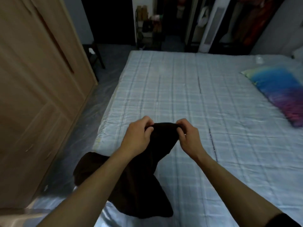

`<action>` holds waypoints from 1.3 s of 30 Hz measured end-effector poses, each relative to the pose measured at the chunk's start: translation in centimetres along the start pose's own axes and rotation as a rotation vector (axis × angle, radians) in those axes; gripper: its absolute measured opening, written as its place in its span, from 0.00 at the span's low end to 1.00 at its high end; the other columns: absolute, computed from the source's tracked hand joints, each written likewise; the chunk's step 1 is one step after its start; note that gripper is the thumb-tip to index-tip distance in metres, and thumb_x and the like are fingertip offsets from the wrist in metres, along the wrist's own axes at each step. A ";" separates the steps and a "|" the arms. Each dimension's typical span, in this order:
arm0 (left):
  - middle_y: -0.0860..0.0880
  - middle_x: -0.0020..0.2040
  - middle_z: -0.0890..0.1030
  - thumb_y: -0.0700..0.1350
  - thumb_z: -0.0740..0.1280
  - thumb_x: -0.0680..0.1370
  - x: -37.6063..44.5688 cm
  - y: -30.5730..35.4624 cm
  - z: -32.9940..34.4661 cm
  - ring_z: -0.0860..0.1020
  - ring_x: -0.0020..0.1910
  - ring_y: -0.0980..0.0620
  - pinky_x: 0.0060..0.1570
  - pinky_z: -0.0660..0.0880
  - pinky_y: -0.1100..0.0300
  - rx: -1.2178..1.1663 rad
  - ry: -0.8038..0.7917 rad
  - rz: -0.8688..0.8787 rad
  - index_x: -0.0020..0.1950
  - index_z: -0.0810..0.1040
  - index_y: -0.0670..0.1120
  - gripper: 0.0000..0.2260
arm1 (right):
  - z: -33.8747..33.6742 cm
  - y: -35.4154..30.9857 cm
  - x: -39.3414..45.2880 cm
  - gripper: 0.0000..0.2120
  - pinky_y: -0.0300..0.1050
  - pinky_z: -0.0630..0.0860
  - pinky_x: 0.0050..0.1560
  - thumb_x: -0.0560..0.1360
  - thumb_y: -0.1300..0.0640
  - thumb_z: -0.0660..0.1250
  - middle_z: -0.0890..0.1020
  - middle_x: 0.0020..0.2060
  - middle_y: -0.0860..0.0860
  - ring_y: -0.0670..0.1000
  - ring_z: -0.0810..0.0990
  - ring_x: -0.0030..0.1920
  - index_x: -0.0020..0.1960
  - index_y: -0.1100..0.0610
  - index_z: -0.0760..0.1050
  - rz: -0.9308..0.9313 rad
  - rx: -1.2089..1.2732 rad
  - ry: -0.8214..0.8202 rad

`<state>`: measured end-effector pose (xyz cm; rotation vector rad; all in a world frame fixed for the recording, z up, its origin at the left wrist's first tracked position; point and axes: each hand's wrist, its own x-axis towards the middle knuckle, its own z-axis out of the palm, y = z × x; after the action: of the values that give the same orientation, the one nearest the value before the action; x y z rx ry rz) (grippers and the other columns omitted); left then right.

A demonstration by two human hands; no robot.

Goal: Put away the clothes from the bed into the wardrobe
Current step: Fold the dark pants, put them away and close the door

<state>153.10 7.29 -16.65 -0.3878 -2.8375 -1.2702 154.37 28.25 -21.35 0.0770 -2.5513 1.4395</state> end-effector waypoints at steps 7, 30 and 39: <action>0.55 0.39 0.80 0.41 0.68 0.78 0.9 6.7 -1.7 0.77 0.39 0.62 0.41 0.69 0.74 -0.146 -0.054 0.259 0.48 0.80 0.47 0.02 | -7.6 -6.6 -4.1 0.07 0.31 0.71 0.37 0.78 0.68 0.63 0.79 0.36 0.47 0.40 0.77 0.36 0.47 0.57 0.75 -0.025 -0.091 0.337; 0.53 0.41 0.82 0.40 0.71 0.78 -11.2 29.1 8.7 0.76 0.37 0.62 0.43 0.74 0.64 0.115 -0.008 0.496 0.49 0.82 0.49 0.04 | -31.2 -3.4 -20.5 0.09 0.30 0.69 0.38 0.75 0.65 0.69 0.80 0.34 0.45 0.45 0.79 0.38 0.41 0.53 0.76 -0.160 -0.157 0.404; 0.58 0.42 0.81 0.46 0.70 0.78 -10.4 22.6 10.6 0.77 0.39 0.61 0.47 0.78 0.56 0.249 -0.108 0.387 0.48 0.81 0.54 0.03 | -27.2 1.6 -19.6 0.03 0.36 0.76 0.44 0.77 0.61 0.68 0.82 0.38 0.45 0.46 0.81 0.41 0.45 0.55 0.79 -0.074 -0.155 0.192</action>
<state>169.26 27.26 -8.27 -0.9605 -2.7639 -0.8387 177.54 51.06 -13.17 0.0075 -2.4651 1.1586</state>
